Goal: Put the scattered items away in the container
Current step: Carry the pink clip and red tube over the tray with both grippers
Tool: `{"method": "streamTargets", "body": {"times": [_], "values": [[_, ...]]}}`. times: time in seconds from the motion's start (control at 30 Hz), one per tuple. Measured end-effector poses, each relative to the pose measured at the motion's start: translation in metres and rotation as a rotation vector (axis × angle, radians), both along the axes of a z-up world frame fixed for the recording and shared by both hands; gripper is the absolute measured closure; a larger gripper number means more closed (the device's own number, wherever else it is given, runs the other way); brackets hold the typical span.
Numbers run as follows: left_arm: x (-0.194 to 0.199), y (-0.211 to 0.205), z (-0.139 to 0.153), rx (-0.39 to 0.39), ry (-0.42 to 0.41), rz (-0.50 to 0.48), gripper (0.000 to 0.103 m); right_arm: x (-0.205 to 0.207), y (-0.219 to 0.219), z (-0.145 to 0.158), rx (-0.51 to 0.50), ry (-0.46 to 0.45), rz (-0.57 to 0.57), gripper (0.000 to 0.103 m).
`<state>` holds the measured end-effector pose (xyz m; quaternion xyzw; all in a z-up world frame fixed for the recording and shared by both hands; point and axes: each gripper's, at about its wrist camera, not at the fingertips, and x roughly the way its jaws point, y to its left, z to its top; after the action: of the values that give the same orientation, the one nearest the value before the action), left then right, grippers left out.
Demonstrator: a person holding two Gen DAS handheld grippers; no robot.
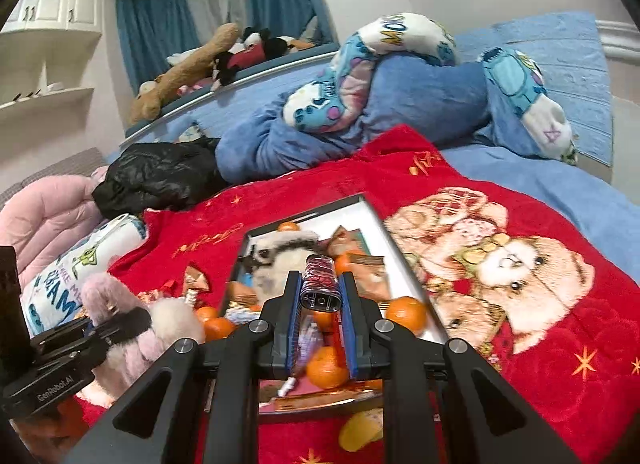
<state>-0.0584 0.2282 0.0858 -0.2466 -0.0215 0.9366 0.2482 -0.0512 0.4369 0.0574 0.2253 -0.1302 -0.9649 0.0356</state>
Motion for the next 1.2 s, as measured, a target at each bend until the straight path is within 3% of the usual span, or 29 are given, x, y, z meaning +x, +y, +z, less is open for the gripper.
{"method": "streamTargets", "body": {"times": [0.27, 0.47, 0.67, 0.77, 1.2], "values": [[-0.036, 0.033, 0.020, 0.012, -0.033, 0.019, 0.086, -0.014, 0.007, 0.002, -0.063, 0.016, -0.015, 0.085], [-0.067, 0.044, 0.033, 0.001, -0.046, 0.019, 0.086, -0.024, 0.008, -0.003, -0.054, -0.018, -0.005, 0.085], [-0.078, 0.051, 0.027, -0.027, -0.029, 0.017, 0.086, -0.019, 0.017, -0.009, -0.023, -0.045, -0.007, 0.085], [-0.082, 0.055, 0.021, -0.032, -0.051, 0.014, 0.086, -0.022, 0.017, -0.012, -0.024, -0.067, -0.001, 0.085], [-0.057, 0.074, 0.030, -0.052, -0.008, -0.038, 0.086, -0.023, 0.009, -0.022, 0.021, -0.108, -0.003, 0.085]]}}
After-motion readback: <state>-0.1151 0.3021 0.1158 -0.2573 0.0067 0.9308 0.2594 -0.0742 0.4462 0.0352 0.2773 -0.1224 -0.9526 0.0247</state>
